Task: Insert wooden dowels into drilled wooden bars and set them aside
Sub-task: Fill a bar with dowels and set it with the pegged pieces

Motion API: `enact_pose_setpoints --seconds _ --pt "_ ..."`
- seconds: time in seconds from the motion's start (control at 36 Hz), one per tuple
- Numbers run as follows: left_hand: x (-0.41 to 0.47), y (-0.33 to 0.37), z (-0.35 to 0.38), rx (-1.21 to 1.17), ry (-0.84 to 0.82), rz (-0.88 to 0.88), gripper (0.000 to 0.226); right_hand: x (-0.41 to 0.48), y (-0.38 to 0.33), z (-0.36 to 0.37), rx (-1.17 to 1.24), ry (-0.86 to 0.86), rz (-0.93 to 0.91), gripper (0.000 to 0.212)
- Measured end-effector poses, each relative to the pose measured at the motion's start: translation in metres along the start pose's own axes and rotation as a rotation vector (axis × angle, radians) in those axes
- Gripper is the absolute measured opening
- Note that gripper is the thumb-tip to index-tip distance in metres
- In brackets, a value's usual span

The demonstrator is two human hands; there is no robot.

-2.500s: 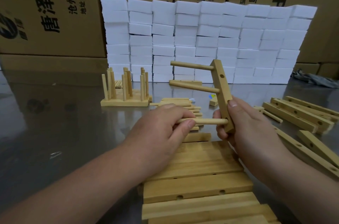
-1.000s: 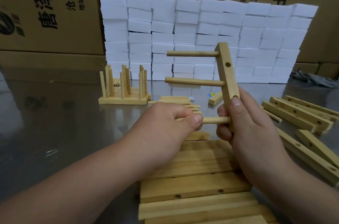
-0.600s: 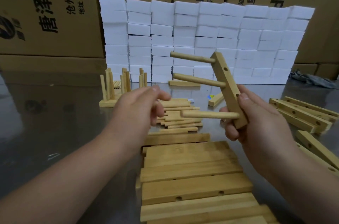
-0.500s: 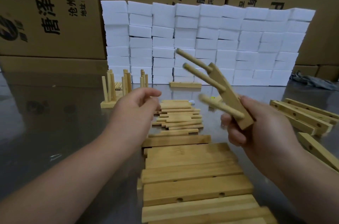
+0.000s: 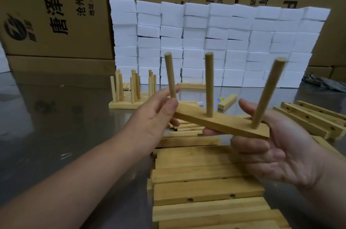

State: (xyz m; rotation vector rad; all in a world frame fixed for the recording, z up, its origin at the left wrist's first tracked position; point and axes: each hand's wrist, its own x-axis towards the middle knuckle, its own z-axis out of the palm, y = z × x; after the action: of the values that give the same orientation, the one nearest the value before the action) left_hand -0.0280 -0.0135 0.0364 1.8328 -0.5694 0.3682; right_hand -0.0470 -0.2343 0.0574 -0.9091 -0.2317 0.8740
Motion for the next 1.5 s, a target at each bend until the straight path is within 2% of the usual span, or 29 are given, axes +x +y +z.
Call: enact_pose_setpoints --seconds 0.06,0.14,0.22,0.28,0.36,0.47,0.75,0.97,1.19,1.5 --pt "-0.001 0.0 0.003 -0.024 0.005 -0.005 0.036 0.001 0.0 -0.001 -0.053 -0.023 0.018 0.068" --pt "-0.002 0.0 0.005 -0.033 0.077 -0.046 0.031 0.002 0.003 0.002 -0.058 -0.059 -0.029 0.065" --pt "-0.001 -0.001 0.004 0.057 0.191 -0.076 0.03 0.005 0.004 0.004 -0.112 0.169 -0.194 0.07" --pt "0.001 -0.003 0.003 0.103 0.242 -0.108 0.032 0.008 0.006 0.007 -0.18 0.291 -0.33 0.064" --pt "0.001 -0.005 0.005 0.116 0.262 -0.107 0.036 0.011 0.008 0.01 -0.248 0.372 -0.453 0.045" --pt "-0.001 -0.004 0.006 0.121 0.267 -0.082 0.045 0.014 0.014 0.012 -0.368 0.436 -0.529 0.027" --pt "0.001 -0.003 0.006 0.099 0.269 -0.135 0.04 0.016 0.017 0.017 -0.381 0.465 -0.588 0.025" --pt "0.003 -0.001 0.003 0.122 0.189 -0.163 0.035 0.017 0.018 0.014 -0.393 0.459 -0.635 0.026" --pt "0.003 0.001 0.001 0.068 0.1 -0.172 0.031 0.016 0.016 0.01 -0.398 0.455 -0.642 0.023" --pt "0.006 0.001 0.001 -0.03 0.09 -0.232 0.029 0.016 0.017 0.009 -0.388 0.444 -0.636 0.027"
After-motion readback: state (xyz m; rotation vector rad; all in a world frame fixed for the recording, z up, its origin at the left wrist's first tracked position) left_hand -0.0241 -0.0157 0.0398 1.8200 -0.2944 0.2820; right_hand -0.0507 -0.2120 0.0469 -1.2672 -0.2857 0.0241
